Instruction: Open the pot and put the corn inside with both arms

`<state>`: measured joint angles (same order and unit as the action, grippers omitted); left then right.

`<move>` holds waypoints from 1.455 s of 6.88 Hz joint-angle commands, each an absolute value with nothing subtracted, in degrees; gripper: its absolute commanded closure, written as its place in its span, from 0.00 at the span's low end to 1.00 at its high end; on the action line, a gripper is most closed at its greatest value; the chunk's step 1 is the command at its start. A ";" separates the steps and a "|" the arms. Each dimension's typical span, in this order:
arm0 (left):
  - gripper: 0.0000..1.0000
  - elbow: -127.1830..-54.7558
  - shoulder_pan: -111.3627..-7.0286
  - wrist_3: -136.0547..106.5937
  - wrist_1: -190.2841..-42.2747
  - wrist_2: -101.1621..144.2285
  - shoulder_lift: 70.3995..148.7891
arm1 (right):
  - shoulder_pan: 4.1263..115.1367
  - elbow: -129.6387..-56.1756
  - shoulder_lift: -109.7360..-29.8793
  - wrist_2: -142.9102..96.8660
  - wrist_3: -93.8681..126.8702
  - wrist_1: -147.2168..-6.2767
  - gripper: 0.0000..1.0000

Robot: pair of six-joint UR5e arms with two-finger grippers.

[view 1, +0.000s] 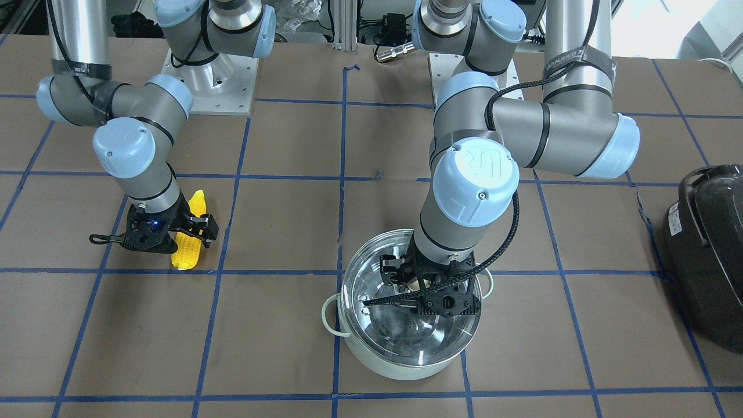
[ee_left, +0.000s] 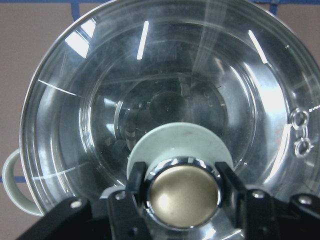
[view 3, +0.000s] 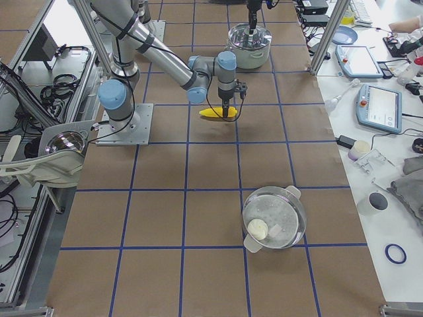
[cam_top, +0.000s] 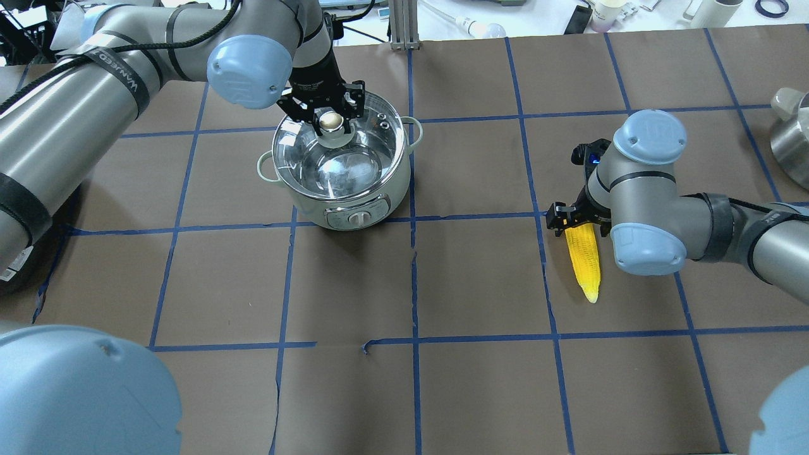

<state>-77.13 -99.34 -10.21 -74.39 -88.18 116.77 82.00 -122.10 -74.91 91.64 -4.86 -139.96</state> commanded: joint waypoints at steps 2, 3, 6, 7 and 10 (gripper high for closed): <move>1.00 -74.35 -94.70 -3.57 -76.45 -88.50 112.69 | 82.00 -121.73 -74.88 92.02 -6.33 -139.31 0.56; 1.00 -75.05 -89.70 3.18 -79.77 -88.16 111.20 | 82.00 -121.03 -75.49 92.02 -6.42 -139.39 0.56; 1.00 -83.64 -78.18 26.87 -75.80 -89.03 108.72 | 86.71 -101.97 -76.47 90.10 -5.28 -117.79 0.57; 1.00 -88.02 -73.70 35.51 -69.15 -88.95 108.98 | 88.92 -90.29 -73.94 89.83 -4.58 -110.20 0.57; 1.00 -107.60 -70.76 37.79 -43.22 -88.95 110.82 | 100.40 -70.70 -64.88 87.19 9.22 -102.56 0.58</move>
